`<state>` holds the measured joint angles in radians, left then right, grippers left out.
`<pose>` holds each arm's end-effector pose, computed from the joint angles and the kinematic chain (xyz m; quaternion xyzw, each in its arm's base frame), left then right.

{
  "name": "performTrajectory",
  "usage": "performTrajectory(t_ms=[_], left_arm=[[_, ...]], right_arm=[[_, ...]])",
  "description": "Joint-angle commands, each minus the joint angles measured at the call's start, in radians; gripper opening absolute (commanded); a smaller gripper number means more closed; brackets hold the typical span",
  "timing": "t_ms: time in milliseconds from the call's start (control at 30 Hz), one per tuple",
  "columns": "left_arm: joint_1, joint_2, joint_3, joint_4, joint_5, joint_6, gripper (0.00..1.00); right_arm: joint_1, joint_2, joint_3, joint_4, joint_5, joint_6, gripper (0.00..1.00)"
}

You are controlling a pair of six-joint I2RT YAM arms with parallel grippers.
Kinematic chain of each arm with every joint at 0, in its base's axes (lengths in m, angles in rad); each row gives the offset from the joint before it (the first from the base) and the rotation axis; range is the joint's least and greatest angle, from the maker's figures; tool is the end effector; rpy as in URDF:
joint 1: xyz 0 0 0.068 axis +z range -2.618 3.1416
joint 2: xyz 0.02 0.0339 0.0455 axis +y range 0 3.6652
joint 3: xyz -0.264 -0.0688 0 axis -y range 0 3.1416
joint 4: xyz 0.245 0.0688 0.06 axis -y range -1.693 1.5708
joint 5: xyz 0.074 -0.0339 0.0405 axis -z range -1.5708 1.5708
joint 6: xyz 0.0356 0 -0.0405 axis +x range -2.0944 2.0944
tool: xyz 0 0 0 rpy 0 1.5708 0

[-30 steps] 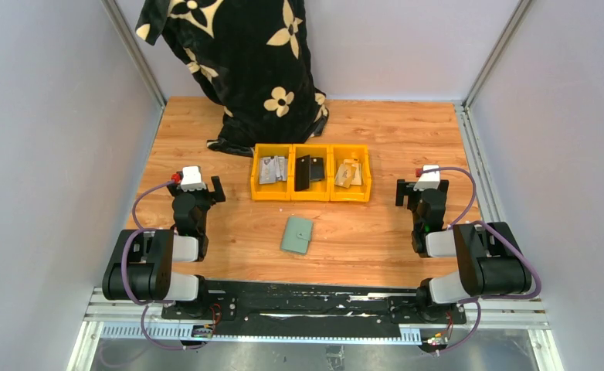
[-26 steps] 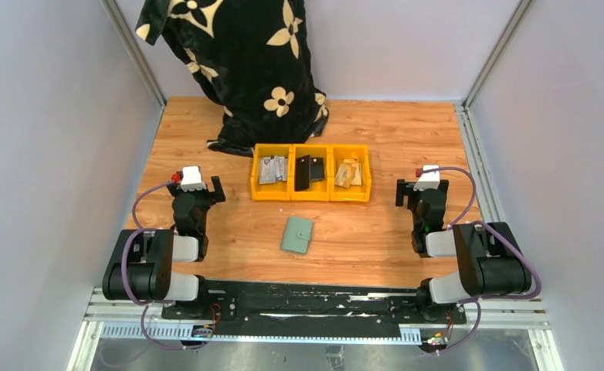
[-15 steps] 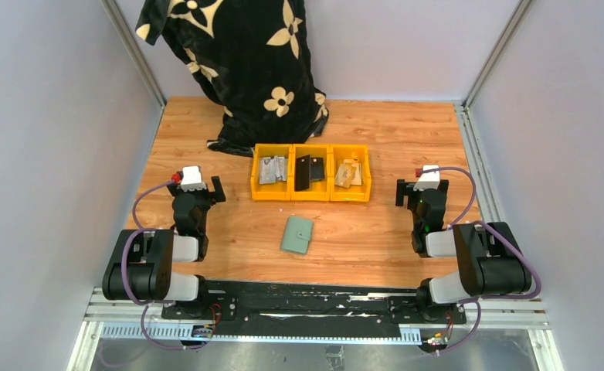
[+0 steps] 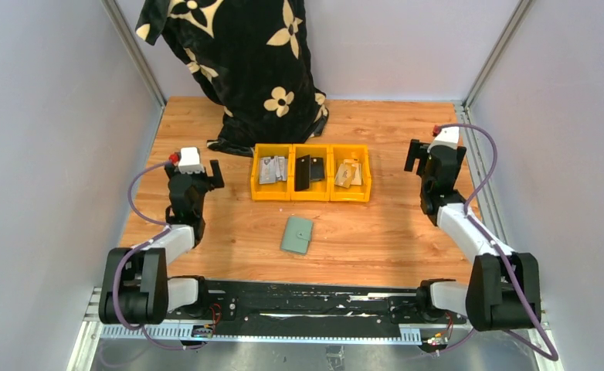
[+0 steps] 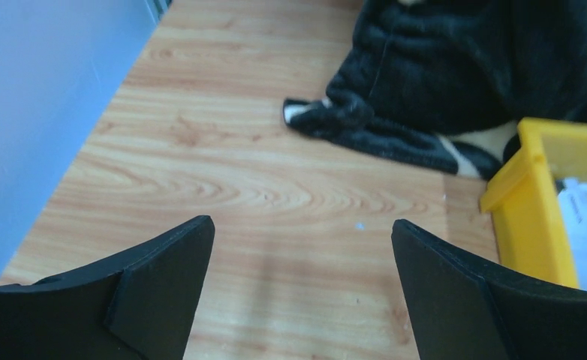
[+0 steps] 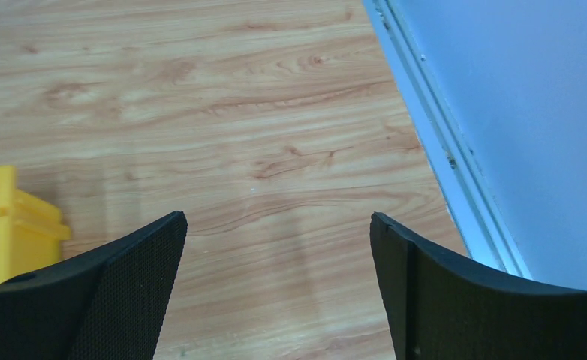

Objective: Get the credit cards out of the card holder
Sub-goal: Pick up the card holder from the center of the board.

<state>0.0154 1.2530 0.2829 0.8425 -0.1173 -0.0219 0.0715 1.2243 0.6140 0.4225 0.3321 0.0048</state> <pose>0.2339 0.0078 0.1822 -0.0527 0.7486 0.0419 0.6596 0.2714 0.0078 0.2505 0.0800 0.7628 -0.1032 0.6333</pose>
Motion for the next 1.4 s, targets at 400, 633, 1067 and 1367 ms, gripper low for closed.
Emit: performTrajectory(t_ms=[400,633,1067,1367], left_arm=[[0.129,-0.196,0.428,-0.851,0.254,0.085,1.00],[0.141,-0.213,0.608,-1.204,0.432,0.144,1.00],[0.142,-0.251,0.722,-1.471,0.512,0.248,1.00],[0.141,-0.293,0.734,-1.514,0.560,0.262,1.00]], right_arm=[[-0.039,-0.135,0.233,-0.603,-0.388,0.464,1.00],[0.399,-0.190,0.174,-0.681,-0.140,0.488,0.99],[0.998,0.283,0.376,-0.701,0.040,0.696,0.99],[1.068,0.526,0.566,-0.807,0.108,0.801,0.99]])
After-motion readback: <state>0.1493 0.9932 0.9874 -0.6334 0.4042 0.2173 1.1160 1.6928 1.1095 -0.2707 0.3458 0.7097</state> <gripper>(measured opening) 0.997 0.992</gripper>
